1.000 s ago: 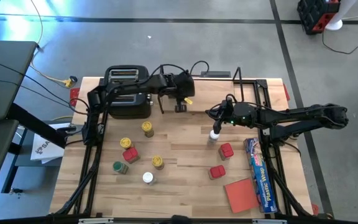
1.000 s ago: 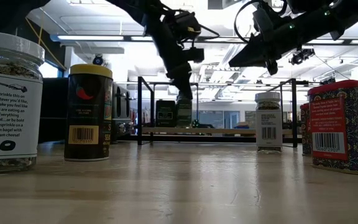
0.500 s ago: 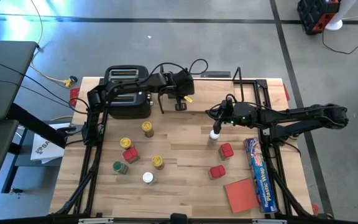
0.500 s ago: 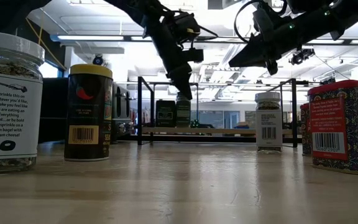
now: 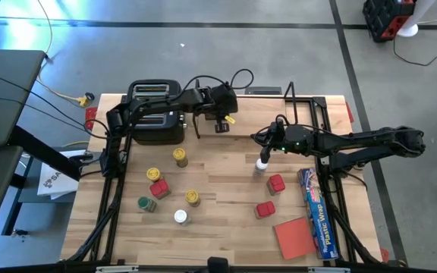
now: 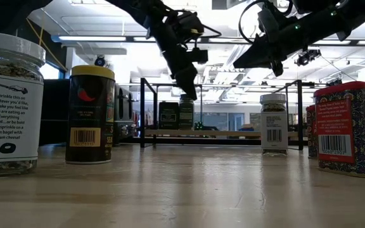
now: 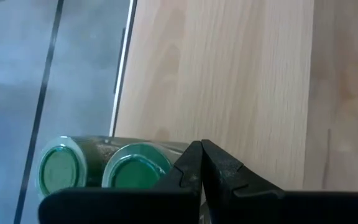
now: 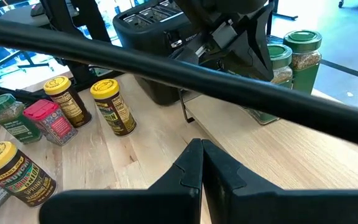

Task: Shelf spices
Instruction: Put the top green seasoning bottle on the shelf aligned with the other green seasoning bottle, then put the green seasoning bottle on the shelf aligned with the other green seasoning bottles

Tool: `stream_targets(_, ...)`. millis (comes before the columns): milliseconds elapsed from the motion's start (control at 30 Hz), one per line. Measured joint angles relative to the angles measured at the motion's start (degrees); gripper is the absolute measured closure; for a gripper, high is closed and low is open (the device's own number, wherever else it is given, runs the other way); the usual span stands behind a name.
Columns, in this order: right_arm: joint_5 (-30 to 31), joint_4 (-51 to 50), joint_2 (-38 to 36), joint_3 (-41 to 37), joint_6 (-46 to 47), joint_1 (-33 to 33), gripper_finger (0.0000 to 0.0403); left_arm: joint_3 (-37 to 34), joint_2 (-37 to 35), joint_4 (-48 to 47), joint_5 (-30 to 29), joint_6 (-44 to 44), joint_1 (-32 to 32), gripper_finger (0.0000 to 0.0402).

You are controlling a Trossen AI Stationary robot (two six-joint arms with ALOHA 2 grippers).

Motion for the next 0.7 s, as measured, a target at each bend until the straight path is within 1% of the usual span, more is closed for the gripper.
stream_targets(133,0.0,0.0,0.0,0.0,0.0,0.0,0.0403,0.0,-0.2,0.4,-0.1,0.0,-0.5,0.0401)
stream_targets(233,0.0,-0.1,0.0,0.0,0.0,0.0,0.0403,0.0,-1.7,-0.2,-1.5,-0.1,-2.2,0.0401)
stream_targets(300,0.0,-0.1,0.0,0.0,0.0,0.0,0.0403,0.0,-4.0,-1.0,-2.3,-0.6,-4.2,0.0401)
stream_targets(400,0.0,-0.4,0.0,0.0,0.0,0.0,0.0403,0.1,-8.8,-4.8,-3.1,-3.2,-8.1,0.0401)
stream_targets(467,0.0,-0.6,0.0,0.0,0.0,0.0,0.0403,0.1,-12.5,-8.8,-3.6,-7.0,-11.2,0.0401)
stream_targets(533,0.0,-0.9,0.0,0.0,-0.2,0.0,0.0403,0.1,-16.3,-13.6,-5.1,-12.6,-14.9,0.0401)
stream_targets(633,0.0,-0.9,0.0,0.0,-1.5,0.0,0.0403,0.1,-20.8,-22.3,-10.3,-23.9,-21.7,0.0401)
stream_targets(700,0.0,-0.9,0.0,0.0,-1.8,0.0,0.0403,0.1,-23.2,-29.2,-14.2,-33.4,-26.6,0.0401)
